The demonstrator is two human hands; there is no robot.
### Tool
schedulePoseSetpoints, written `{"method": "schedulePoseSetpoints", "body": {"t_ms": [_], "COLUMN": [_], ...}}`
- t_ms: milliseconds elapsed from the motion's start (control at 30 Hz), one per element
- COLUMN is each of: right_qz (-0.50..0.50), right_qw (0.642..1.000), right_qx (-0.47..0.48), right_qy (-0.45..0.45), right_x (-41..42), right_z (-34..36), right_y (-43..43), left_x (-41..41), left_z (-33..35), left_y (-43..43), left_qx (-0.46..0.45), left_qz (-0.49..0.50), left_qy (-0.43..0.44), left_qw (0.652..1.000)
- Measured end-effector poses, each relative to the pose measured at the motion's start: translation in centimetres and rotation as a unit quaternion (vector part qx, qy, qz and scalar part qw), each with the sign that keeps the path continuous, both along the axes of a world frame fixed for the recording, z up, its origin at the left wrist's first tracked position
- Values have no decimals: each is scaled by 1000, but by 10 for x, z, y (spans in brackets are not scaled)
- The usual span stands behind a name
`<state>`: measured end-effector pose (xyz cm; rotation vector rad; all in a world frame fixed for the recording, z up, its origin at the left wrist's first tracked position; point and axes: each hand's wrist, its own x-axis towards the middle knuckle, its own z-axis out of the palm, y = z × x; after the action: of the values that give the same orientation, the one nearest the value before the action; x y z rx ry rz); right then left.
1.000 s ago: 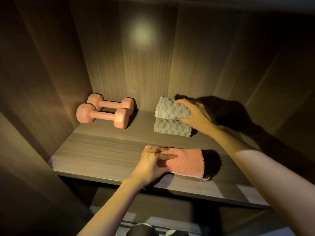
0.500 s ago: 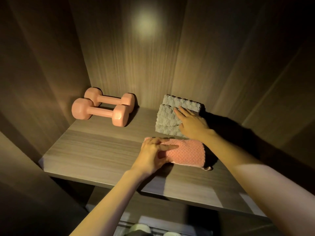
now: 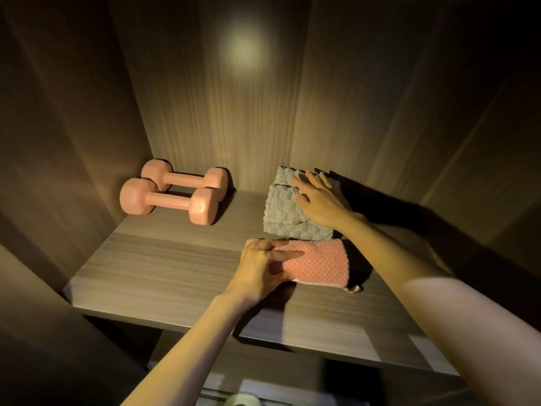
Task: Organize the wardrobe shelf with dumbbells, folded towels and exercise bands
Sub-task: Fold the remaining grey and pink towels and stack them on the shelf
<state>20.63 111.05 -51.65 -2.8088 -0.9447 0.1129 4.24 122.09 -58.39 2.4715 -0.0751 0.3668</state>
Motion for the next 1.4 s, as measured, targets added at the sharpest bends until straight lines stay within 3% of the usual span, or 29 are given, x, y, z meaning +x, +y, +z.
{"method": "schedulePoseSetpoints", "body": {"t_ms": [100, 233, 333, 433, 500, 600, 700, 767, 833, 967, 1100, 1200, 1267, 1400], "right_qz": [-12, -43, -174, -256, -261, -255, -255, -236, -209, -159, -85, -31, -52, -56], "right_qw": [998, 986, 948, 922, 895, 872, 855, 842, 832, 852, 912, 923, 936, 961], "right_qx": [-14, 161, 261, 266, 283, 336, 367, 396, 424, 444, 398, 382, 338, 263], "right_qy": [58, -19, -63, 117, 223, 249, 264, 281, 290, 227, 56, -43, -81, -66], "right_x": [1, 2, 7, 13, 12, 9, 5, 3, -1, -17, -46, -75, -94, -125], "right_z": [-15, -16, -17, -25, -28, -28, -25, -18, -7, 24, 53, 57, 51, 20], "right_y": [-1, -14, -31, -45, -47, -43, -42, -43, -46, -63, -103, -136, -159, -207], "left_x": [6, 10, 15, 36, 52, 76, 88, 87, 82, 57, 27, 9, -4, -21], "left_z": [-1, 7, 24, 36, 40, 42, 40, 39, 41, 65, 94, 96, 88, 57], "left_y": [3, 11, 16, 20, 24, 23, 18, 16, 15, 4, -23, -52, -73, -113], "left_qx": [19, 51, -120, -293, -336, -369, -305, -275, -303, -381, -416, -353, -317, -196], "left_qz": [-7, -43, -43, 107, 155, 163, 201, 222, 225, 138, 21, -23, -46, -18], "left_qy": [-9, 50, 83, -18, 11, 72, 98, 83, 42, -44, -66, -80, -81, -77], "left_qw": [1000, 997, 988, 950, 929, 912, 926, 932, 925, 913, 907, 932, 944, 977]}}
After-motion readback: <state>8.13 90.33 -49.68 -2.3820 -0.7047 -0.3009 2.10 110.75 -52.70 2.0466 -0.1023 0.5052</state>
